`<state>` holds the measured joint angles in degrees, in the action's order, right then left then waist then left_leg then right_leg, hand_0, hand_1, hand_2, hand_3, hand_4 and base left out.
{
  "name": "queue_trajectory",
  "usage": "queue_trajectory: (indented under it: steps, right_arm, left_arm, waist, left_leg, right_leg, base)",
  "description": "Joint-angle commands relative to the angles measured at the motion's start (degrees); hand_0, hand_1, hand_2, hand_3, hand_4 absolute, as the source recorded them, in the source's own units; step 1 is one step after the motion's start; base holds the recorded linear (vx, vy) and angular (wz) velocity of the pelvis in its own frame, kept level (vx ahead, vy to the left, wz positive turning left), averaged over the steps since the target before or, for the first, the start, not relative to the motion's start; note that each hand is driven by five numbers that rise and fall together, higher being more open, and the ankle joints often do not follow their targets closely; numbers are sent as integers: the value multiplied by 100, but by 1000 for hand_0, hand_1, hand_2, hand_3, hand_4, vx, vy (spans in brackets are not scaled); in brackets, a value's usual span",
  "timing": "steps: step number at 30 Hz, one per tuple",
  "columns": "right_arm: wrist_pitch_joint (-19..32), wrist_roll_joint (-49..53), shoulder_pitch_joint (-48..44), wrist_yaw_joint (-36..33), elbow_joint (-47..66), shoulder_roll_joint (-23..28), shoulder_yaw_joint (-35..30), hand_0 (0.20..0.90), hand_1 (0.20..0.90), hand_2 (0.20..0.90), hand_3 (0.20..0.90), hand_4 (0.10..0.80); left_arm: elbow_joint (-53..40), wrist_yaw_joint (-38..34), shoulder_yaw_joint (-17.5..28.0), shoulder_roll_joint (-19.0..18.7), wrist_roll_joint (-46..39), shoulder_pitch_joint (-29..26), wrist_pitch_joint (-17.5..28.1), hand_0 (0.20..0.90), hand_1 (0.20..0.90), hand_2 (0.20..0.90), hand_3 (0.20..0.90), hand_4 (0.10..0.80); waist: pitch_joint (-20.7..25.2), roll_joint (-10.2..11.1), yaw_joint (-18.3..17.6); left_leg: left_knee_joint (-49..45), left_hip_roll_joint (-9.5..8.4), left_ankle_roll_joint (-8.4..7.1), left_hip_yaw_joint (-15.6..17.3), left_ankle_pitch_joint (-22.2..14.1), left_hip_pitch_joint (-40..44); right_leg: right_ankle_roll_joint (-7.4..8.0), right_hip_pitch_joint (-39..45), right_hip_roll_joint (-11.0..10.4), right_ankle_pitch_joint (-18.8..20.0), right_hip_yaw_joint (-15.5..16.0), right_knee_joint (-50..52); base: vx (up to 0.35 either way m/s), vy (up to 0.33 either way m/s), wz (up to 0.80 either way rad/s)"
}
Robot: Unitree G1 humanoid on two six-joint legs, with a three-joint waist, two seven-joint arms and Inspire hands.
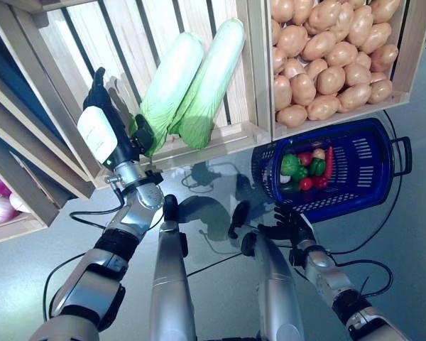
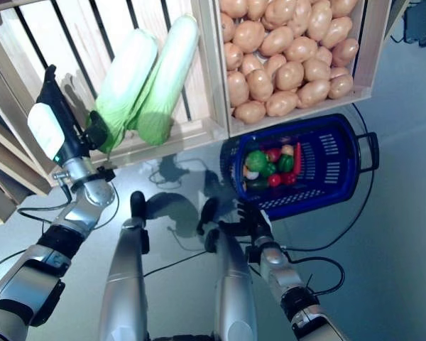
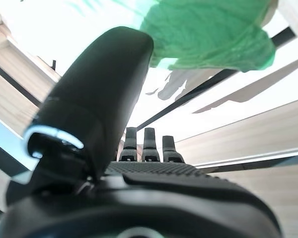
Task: Put vegetables into the basket
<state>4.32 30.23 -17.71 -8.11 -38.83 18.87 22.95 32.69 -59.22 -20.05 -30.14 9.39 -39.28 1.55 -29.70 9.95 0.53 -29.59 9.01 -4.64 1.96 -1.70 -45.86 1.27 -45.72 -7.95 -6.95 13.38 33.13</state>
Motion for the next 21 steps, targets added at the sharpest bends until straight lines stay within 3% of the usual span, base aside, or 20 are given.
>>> queue_trajectory:
  steps: [1,11,15,21]
  right_arm:
    - [77,292,114,-261,244,228,-52,900,900,900,900,800]
    - [54,270,174,-395,321,190,-51,900,900,900,900,800]
    - [179,294,320,-422,330,168,-103,900,900,900,900,800]
    - [238,324,389,-481,359,133,-150,900,900,900,900,800]
  left_arm:
    - [-214,-317,-145,69,345,-465,238,900,900,900,900,800]
    - [-610,-942,98,107,316,-292,653,900,900,900,900,800]
    - [-1146,-1160,366,128,482,-15,1008,900,900,900,900,800]
    - [-1877,-1294,566,138,793,212,1095,900,900,900,900,800]
  waist:
    - [-10,-133,-95]
    - [-10,-187,-69]
    - [-10,-232,1]
    - [-10,-272,88]
  left_leg:
    - [90,-28,-24,-16,106,-150]
    - [112,-52,-27,-14,104,-155]
    - [103,-89,-25,-55,73,-183]
    - [95,-139,-14,-114,30,-228]
  right_leg:
    - [161,389,-46,73,-81,-164]
    - [165,374,-79,80,-85,-199]
    - [164,362,-116,77,-44,-205]
    - [157,335,-147,59,13,-188]
  base:
    - [0,0,0]
    - [0,0,0]
    - [3,-8,0]
    - [2,-17,1]
